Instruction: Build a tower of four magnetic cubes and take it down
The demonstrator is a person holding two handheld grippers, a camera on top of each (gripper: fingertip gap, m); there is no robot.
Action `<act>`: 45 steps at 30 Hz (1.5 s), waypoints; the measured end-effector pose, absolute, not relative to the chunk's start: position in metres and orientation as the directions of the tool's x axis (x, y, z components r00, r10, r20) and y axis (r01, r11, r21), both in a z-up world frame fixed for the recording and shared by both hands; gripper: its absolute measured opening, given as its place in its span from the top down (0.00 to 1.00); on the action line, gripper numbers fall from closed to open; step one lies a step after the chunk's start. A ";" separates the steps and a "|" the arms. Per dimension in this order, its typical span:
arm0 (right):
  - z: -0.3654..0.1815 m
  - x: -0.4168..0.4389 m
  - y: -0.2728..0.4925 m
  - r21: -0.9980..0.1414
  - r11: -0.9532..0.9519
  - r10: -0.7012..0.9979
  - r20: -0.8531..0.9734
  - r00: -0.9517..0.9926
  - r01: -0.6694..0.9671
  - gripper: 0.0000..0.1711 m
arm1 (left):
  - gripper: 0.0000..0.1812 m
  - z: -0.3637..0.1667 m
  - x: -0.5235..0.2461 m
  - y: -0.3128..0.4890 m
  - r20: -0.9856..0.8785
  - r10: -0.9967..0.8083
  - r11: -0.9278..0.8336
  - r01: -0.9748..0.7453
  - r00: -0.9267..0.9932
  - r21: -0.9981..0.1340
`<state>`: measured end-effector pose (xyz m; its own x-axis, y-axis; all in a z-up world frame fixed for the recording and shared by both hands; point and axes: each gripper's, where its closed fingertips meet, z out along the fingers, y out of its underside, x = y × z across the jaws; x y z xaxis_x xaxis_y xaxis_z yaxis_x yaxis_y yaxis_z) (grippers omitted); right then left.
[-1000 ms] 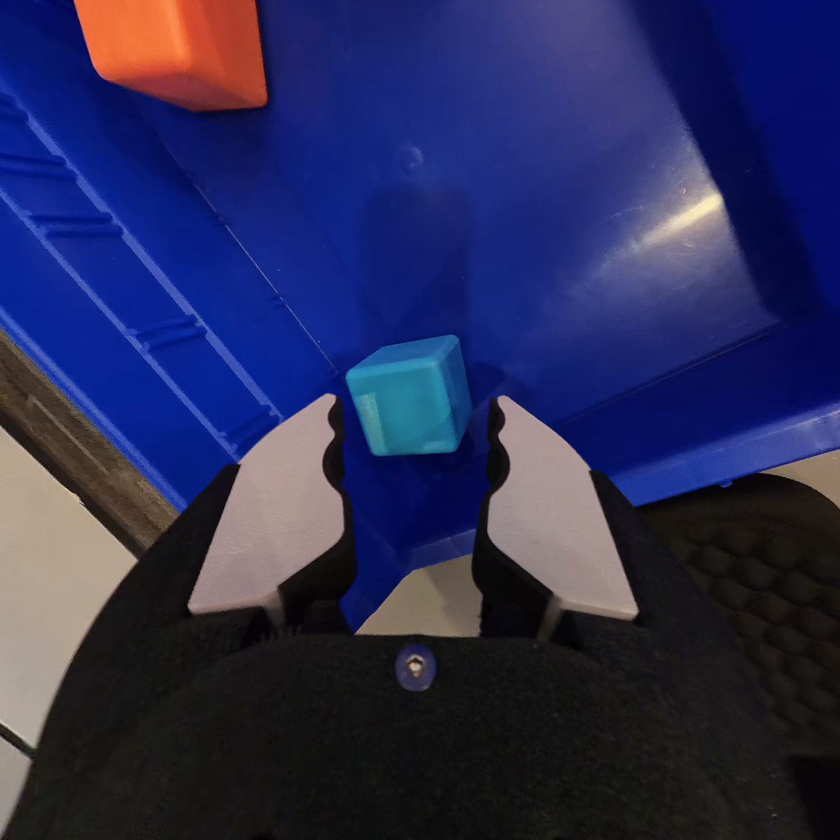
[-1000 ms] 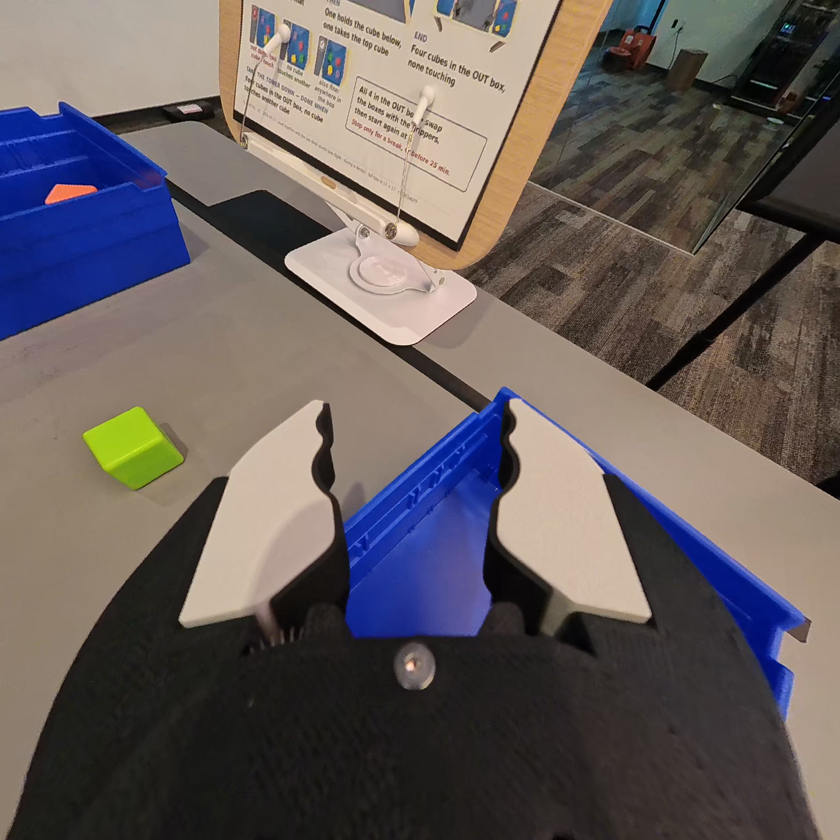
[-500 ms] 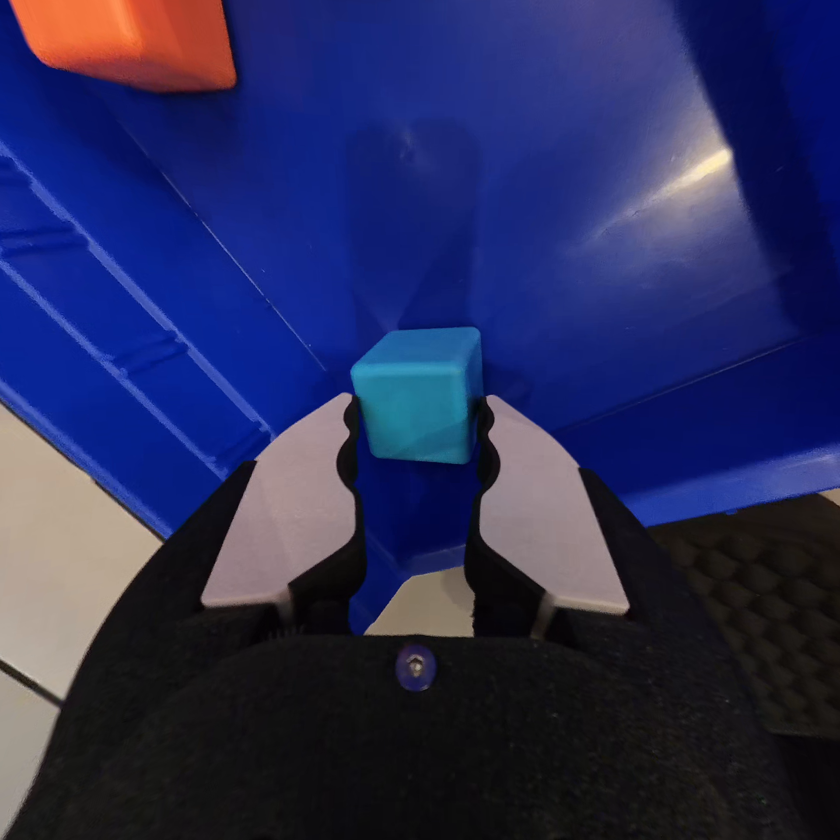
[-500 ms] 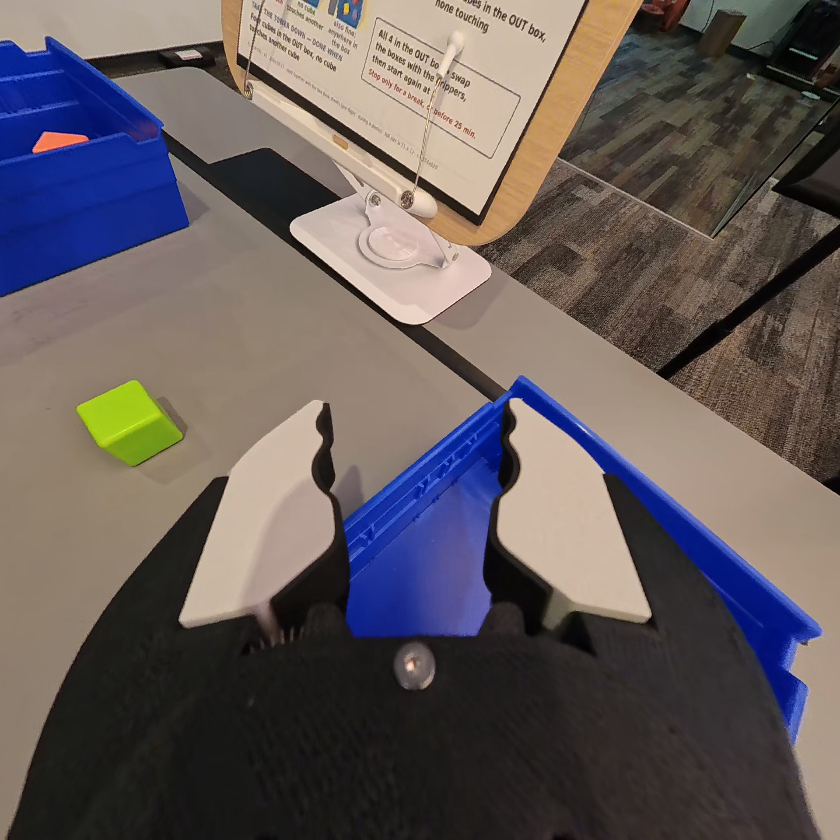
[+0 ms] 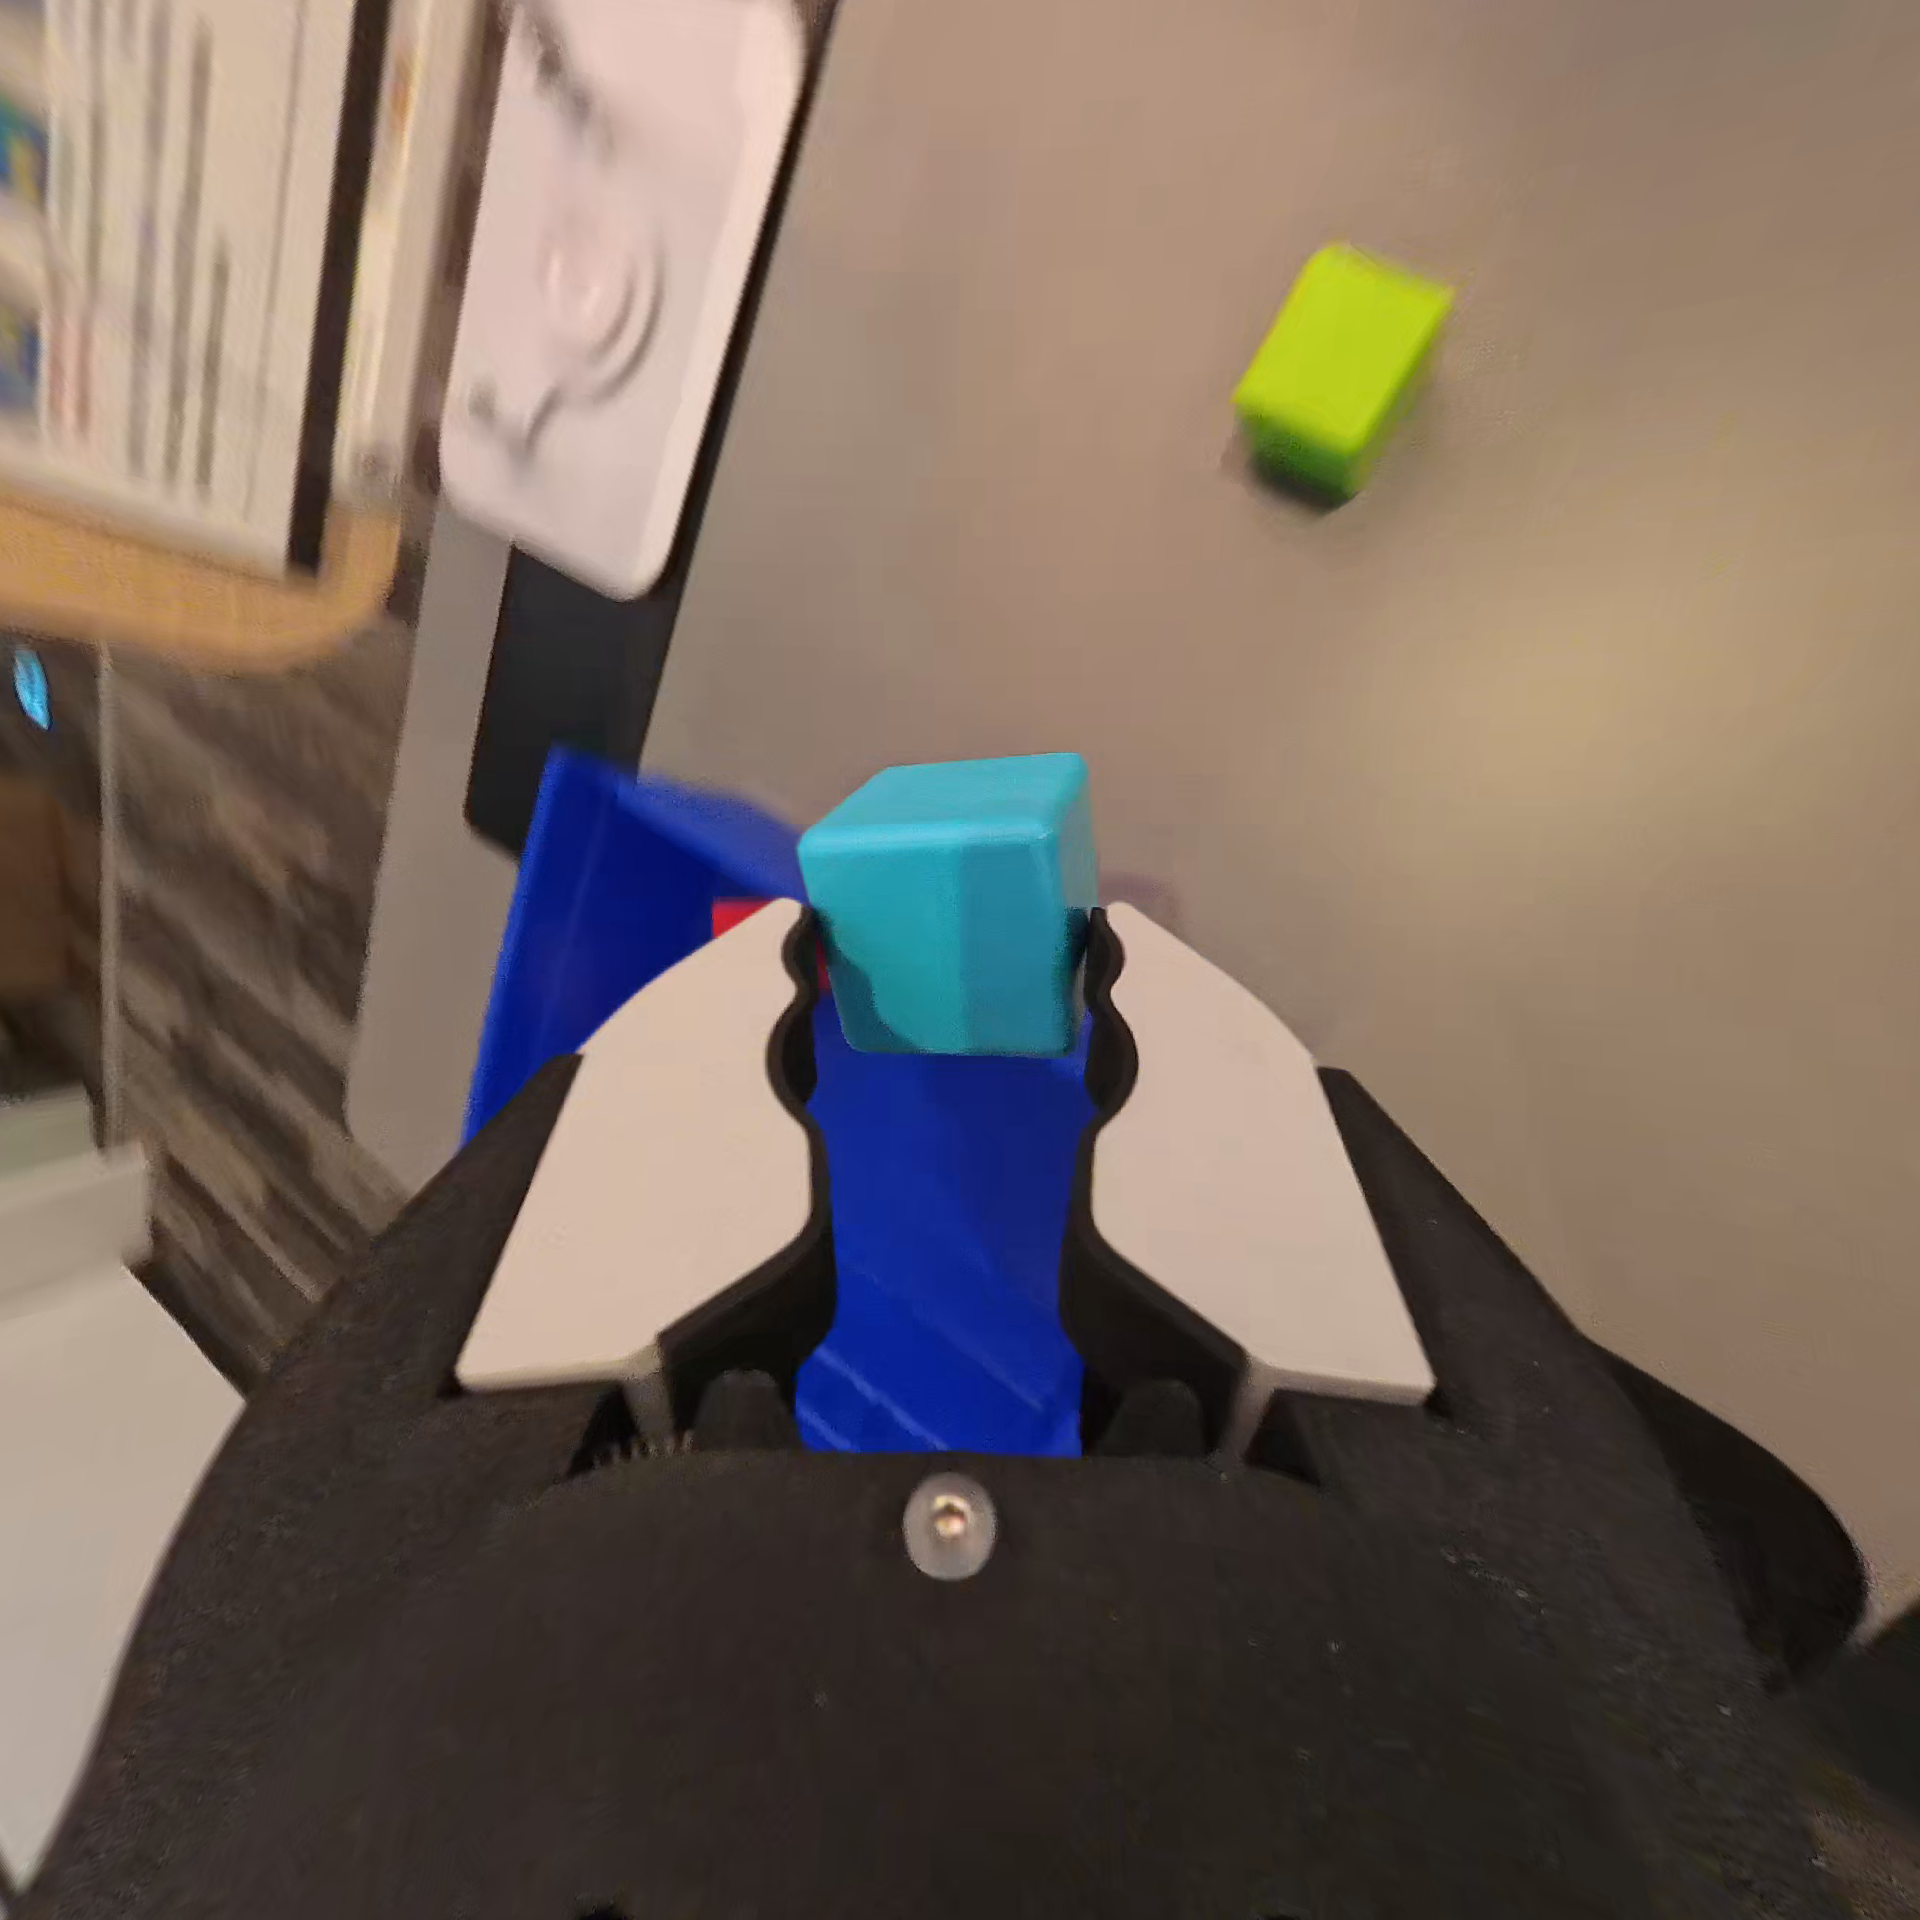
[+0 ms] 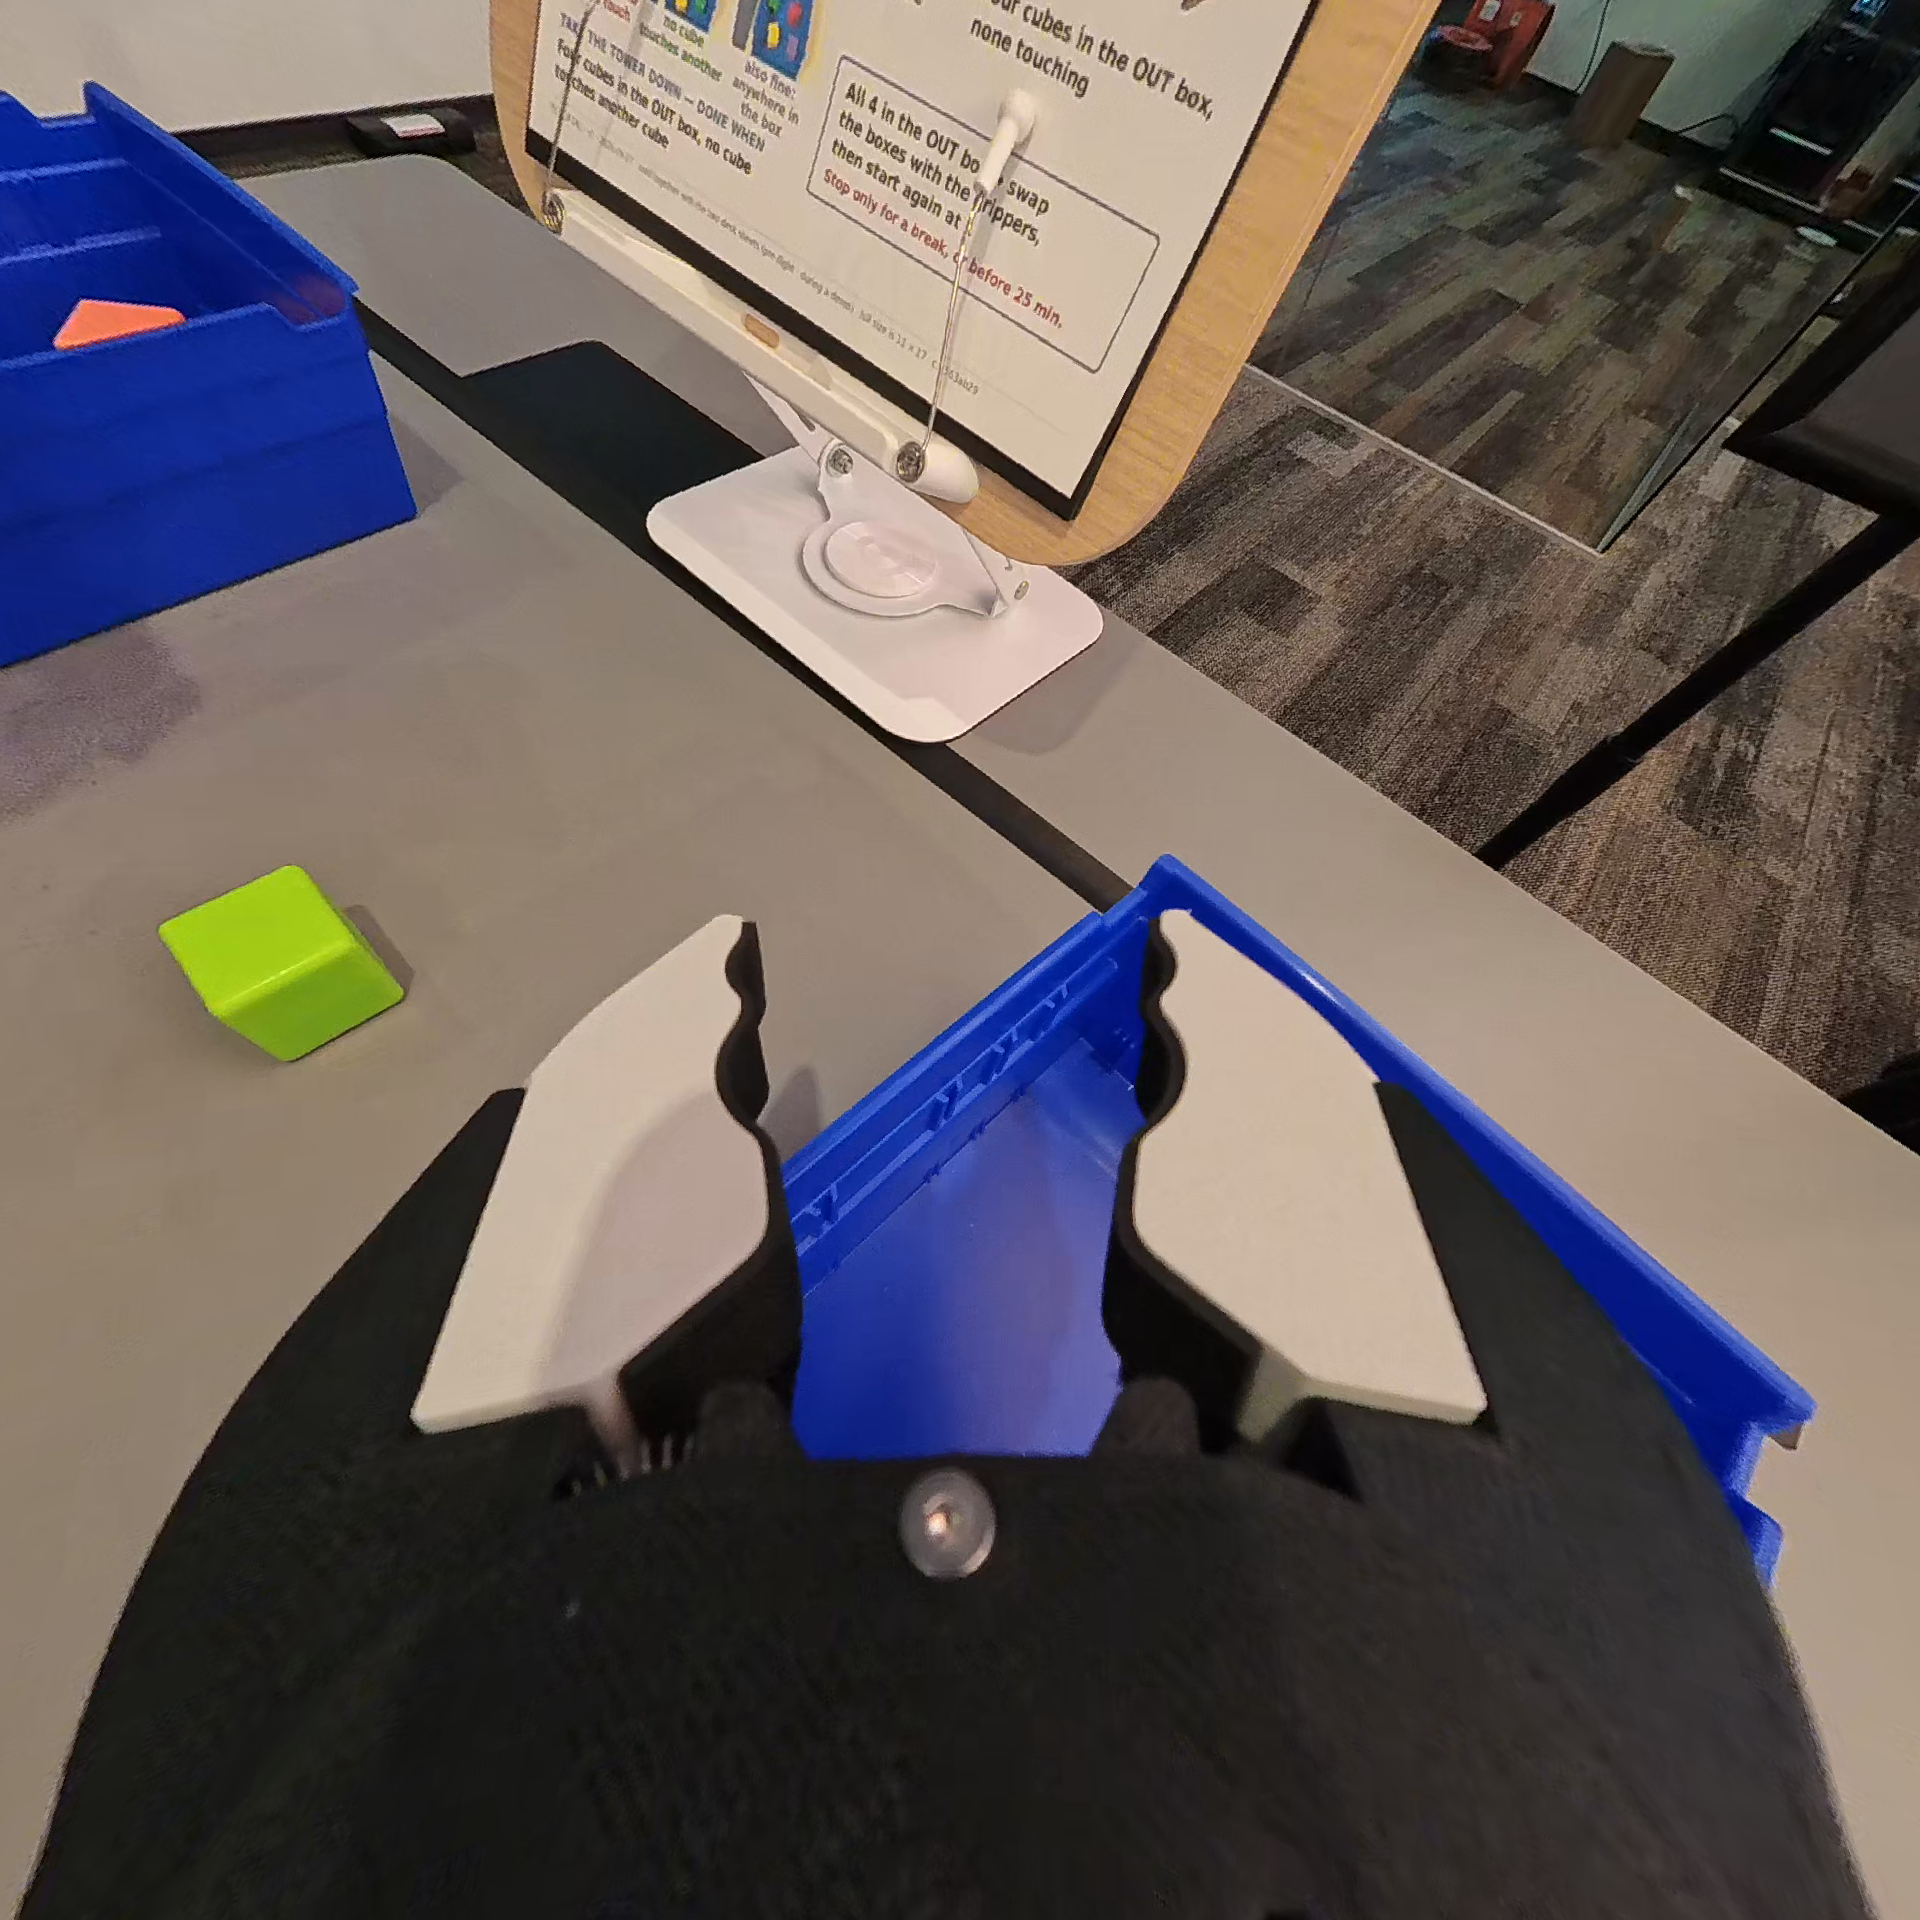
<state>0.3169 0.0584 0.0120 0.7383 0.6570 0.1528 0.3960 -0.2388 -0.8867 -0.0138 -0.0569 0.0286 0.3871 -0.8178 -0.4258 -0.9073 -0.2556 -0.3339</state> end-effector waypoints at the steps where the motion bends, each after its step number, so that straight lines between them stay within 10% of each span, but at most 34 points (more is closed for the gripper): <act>1: 0.013 0.317 0.058 -0.887 -0.236 0.658 0.154 0.737 0.397 0.59 | 0.73 0.026 0.008 -0.057 -0.445 -0.838 -0.181 -0.930 0.316 -0.320; 25: 0.021 0.328 0.053 -0.904 -0.226 0.668 0.127 0.733 0.363 0.60 | 0.73 -0.096 0.136 -0.041 -0.279 -0.948 0.187 -0.978 -0.155 -0.093; 31: 0.018 0.330 0.054 -0.903 -0.232 0.666 0.124 0.736 0.363 0.60 | 0.59 -0.073 0.133 -0.030 -0.344 -0.938 0.121 -0.976 -0.053 -0.179; 39: 0.027 0.338 0.052 -0.921 -0.225 0.652 0.100 0.751 0.318 0.60 | 0.63 0.067 0.036 0.018 -0.414 -0.797 -0.133 -0.796 0.440 -0.590; 45: 0.025 0.338 0.052 -0.914 -0.230 0.652 0.111 0.750 0.335 0.60 | 0.63 0.040 -0.068 0.044 -0.377 -0.750 -0.307 -0.791 0.543 -0.529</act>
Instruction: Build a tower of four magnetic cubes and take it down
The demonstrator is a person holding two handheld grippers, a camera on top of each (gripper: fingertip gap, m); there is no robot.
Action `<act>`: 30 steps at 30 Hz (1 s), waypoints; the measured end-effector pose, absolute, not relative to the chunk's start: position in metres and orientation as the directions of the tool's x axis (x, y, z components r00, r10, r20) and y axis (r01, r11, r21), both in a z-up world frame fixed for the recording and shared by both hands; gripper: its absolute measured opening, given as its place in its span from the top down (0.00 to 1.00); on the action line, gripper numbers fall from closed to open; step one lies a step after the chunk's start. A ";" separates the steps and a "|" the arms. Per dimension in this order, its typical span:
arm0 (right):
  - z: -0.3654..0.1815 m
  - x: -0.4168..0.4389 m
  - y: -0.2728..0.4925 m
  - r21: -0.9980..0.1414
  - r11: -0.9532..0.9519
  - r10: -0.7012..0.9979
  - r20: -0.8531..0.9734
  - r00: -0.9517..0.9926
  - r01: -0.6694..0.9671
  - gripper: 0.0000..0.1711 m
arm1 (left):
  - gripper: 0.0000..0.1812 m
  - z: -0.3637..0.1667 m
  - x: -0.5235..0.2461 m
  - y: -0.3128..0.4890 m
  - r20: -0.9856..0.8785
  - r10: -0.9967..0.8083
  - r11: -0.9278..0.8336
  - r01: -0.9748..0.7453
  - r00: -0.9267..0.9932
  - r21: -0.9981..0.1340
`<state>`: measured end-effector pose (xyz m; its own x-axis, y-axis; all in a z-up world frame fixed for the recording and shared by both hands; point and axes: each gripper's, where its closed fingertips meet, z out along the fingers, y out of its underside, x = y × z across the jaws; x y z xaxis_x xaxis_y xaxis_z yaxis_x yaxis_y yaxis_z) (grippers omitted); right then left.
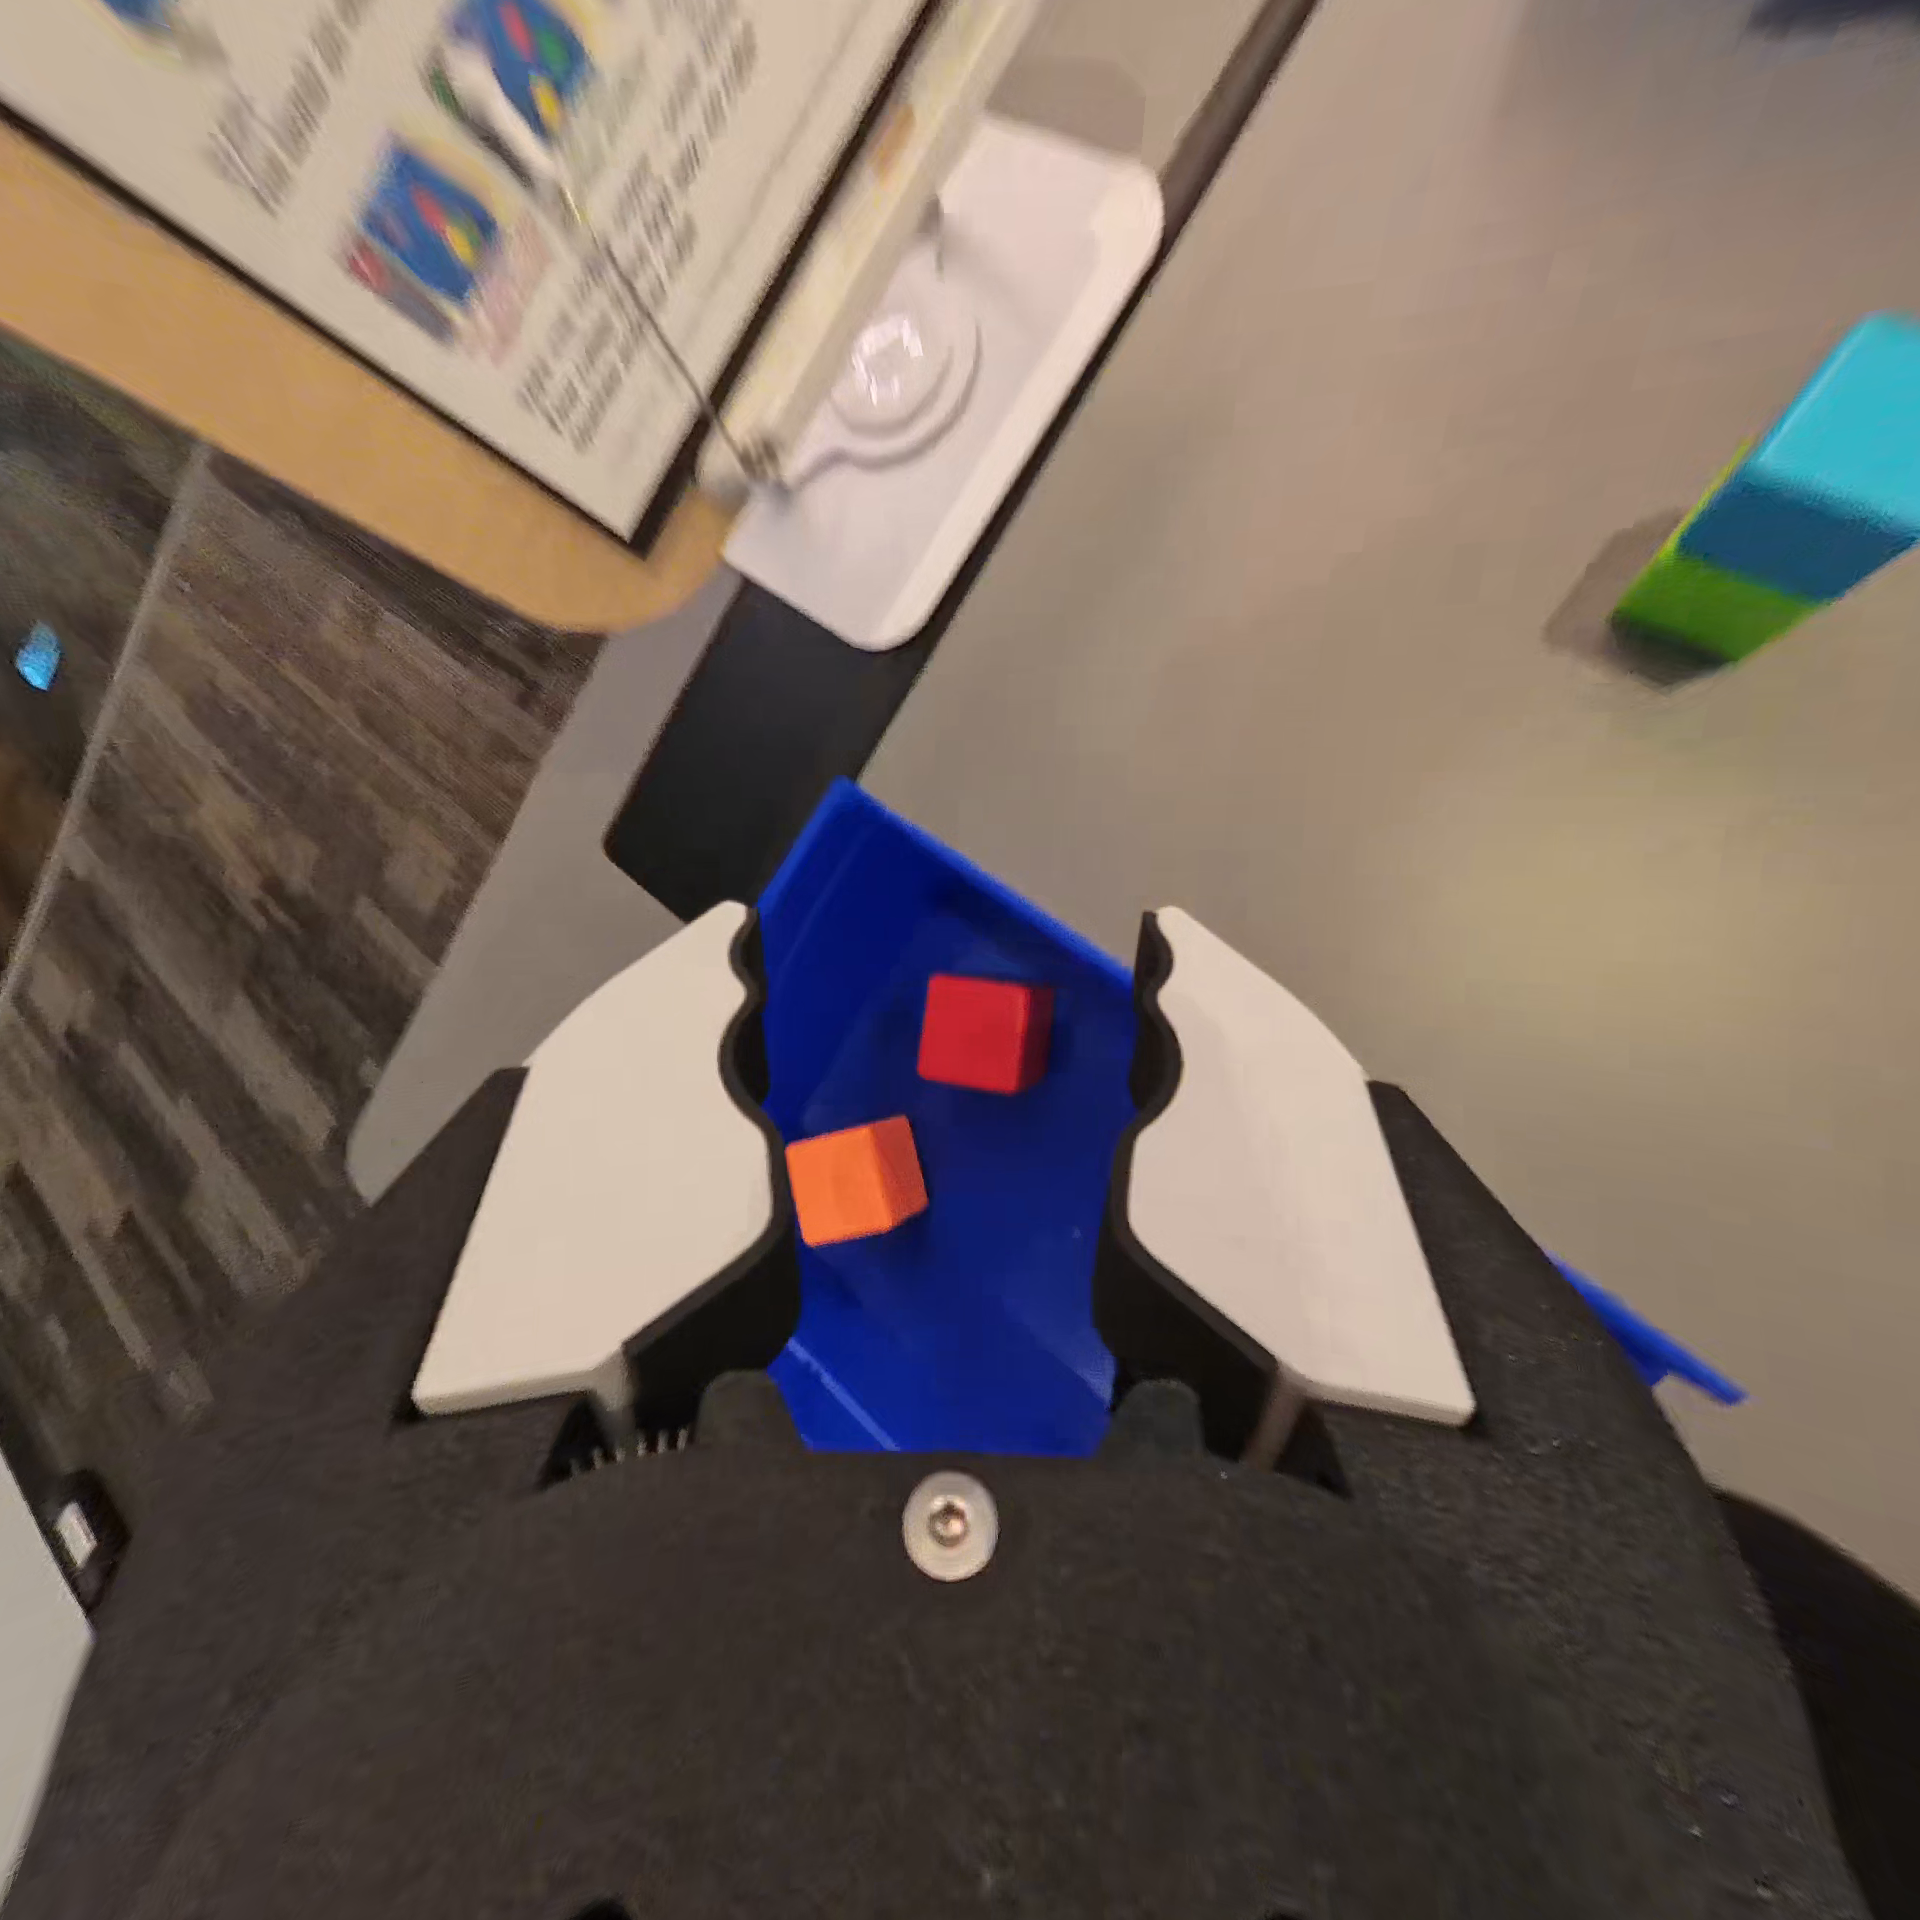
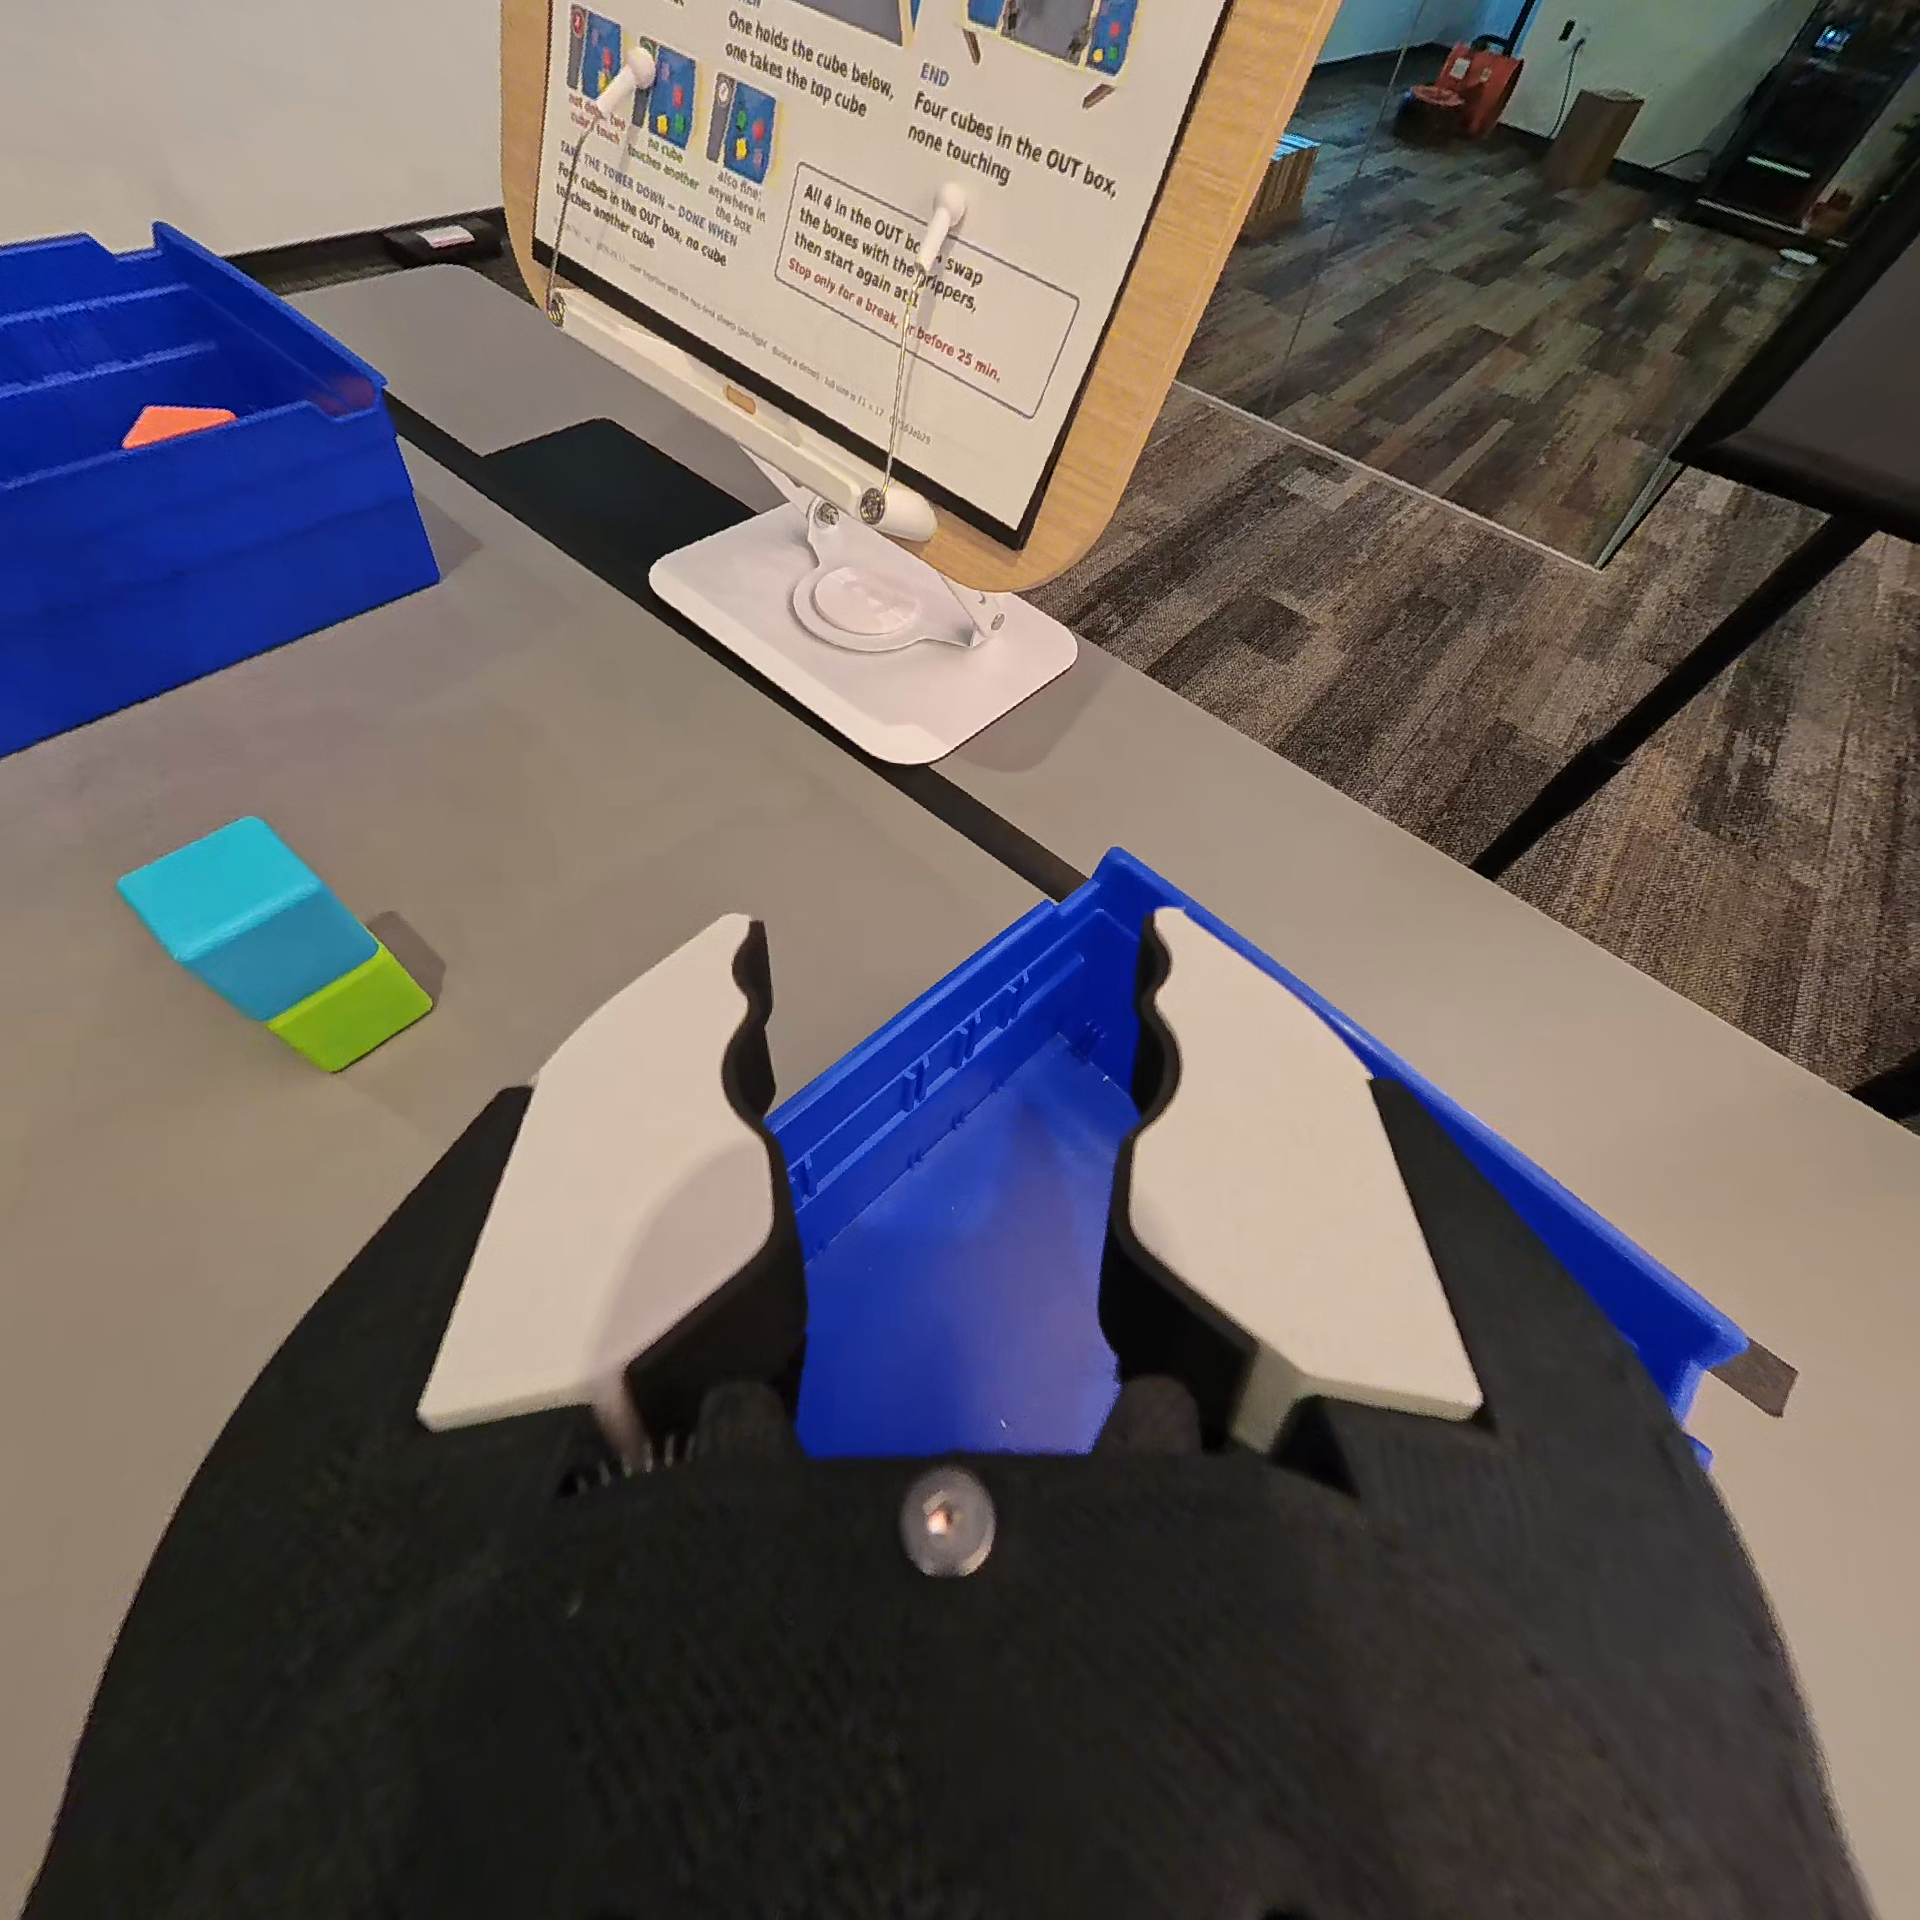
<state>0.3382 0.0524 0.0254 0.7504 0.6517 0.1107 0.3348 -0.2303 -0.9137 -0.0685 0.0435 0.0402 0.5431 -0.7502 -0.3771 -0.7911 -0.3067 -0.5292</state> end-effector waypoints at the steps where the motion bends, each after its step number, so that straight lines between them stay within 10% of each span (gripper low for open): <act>1: 0.025 0.338 0.052 -0.914 -0.233 0.654 0.106 0.749 0.333 0.60 | 0.62 0.026 -0.076 0.043 -0.357 -0.769 -0.318 -0.801 0.531 -0.507; 15: 0.008 0.338 0.057 -0.887 -0.281 0.658 0.101 0.746 0.367 0.60 | 0.64 -0.118 -0.126 0.065 -0.262 -0.855 -0.400 -0.890 0.448 -0.219; 30: 0.004 0.336 0.058 -0.880 -0.284 0.674 0.100 0.732 0.382 0.60 | 0.73 -0.111 -0.137 0.062 -0.300 -0.848 -0.417 -0.900 0.436 -0.129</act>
